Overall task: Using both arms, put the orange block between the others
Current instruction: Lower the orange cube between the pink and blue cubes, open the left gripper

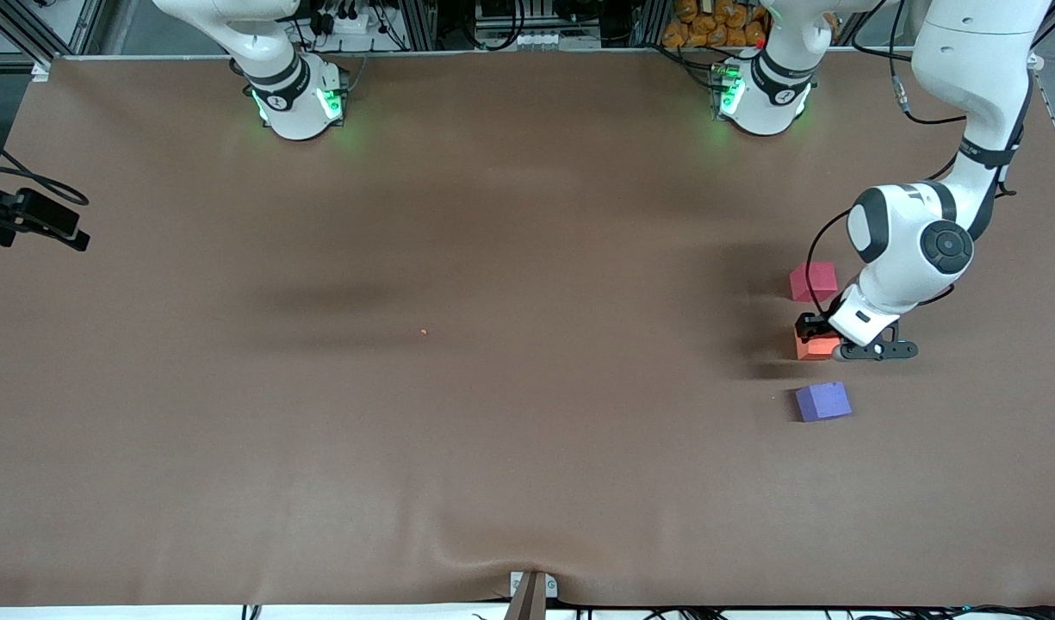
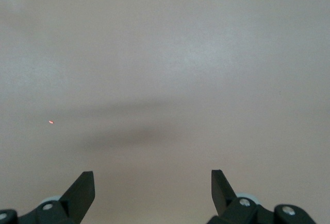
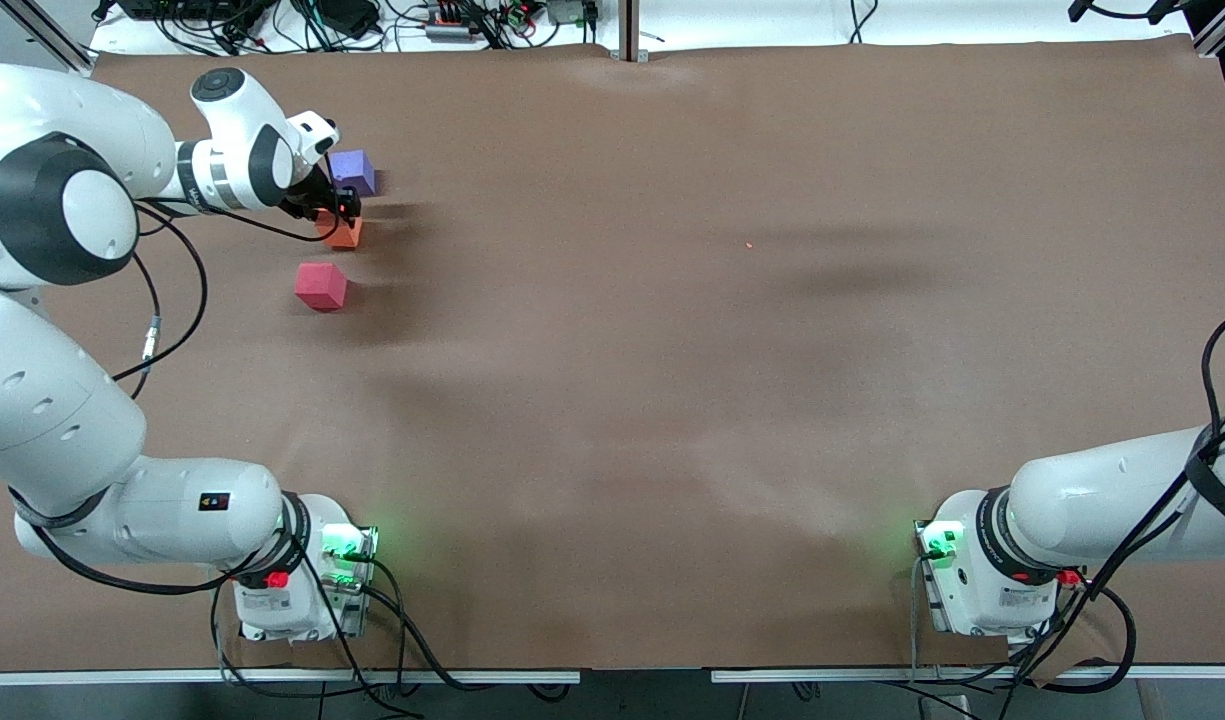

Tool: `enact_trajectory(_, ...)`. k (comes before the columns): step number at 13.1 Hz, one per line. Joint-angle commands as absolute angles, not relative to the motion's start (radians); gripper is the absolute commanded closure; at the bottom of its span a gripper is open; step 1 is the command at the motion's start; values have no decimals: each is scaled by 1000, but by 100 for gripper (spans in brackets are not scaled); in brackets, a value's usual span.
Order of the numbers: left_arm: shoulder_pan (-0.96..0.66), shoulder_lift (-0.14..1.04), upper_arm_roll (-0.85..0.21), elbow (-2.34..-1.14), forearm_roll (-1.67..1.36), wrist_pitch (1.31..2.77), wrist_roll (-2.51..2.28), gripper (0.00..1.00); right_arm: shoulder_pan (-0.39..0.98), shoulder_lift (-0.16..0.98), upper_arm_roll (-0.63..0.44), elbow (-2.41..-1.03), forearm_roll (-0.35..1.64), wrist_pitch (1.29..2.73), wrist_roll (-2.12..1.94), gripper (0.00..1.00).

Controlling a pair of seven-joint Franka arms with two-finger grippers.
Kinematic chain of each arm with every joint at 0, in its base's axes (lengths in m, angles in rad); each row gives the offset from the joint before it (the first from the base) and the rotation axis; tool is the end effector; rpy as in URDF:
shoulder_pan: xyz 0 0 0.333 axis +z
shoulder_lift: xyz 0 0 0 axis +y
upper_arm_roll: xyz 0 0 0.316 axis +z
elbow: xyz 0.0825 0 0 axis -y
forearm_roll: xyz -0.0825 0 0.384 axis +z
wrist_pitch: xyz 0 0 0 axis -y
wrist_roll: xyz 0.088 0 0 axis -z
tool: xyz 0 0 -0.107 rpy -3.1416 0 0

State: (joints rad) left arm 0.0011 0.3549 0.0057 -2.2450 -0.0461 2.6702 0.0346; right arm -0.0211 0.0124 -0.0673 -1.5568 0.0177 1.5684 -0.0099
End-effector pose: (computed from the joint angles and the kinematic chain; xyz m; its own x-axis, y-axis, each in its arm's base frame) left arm 0.5511 0.0052 0.2136 0.9974 0.0128 0.0706 0.0114 -0.9997 0.0194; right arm 0.5562 -0.0471 0.6240 0.9969 -0.0784 -0.0006 -0.0784 -0.9968 -0.0169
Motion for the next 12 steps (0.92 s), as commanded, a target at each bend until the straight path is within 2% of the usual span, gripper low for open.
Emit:
enact_trajectory(1, 12, 368, -14, -2246, -80, 2706, 58, 100, 3, 17, -66, -1560, 11, 1574, 0, 0)
enact_trajectory(6, 14, 382, -15, -2246, -80, 2723, 69, 100, 3, 17, -66, -1560, 11, 1572, 0, 0)
enact_trajectory(7, 12, 388, -15, -2243, -80, 2723, 69, 87, 5, 17, -66, -1560, 11, 1572, 0, 0)
enact_trajectory(8, 12, 396, -15, -2240, -80, 2724, 69, 28, 5, 17, -66, -1560, 11, 1574, 0, 0)
enact_trajectory(9, 14, 396, -15, -2240, -81, 2724, 69, 0, 6, 17, -66, -1560, 11, 1572, 0, 0)
enact_trajectory(12, 11, 388, -15, -2238, -83, 2723, 66, 0, 8, 17, -66, -1560, 11, 1574, 0, 0)
